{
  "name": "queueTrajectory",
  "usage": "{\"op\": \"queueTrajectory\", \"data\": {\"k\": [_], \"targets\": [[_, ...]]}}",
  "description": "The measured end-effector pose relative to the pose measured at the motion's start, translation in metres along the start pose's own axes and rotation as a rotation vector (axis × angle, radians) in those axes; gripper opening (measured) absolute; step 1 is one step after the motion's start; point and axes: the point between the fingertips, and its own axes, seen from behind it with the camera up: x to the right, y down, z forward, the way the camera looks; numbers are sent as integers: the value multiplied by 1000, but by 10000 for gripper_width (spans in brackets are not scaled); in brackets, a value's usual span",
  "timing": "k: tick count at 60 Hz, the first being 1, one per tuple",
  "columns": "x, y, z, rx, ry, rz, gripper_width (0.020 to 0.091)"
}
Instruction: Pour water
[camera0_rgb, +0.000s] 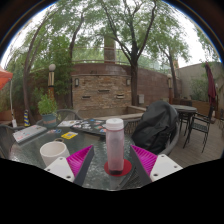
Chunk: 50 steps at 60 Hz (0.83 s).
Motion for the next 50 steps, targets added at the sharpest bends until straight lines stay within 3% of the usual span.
{"op": "queueTrajectory", "data": {"k": [28, 50], "targets": [[-38, 1, -186, -53, -72, 8, 819], [-50, -13, -233, -4, -81, 20, 813]]}}
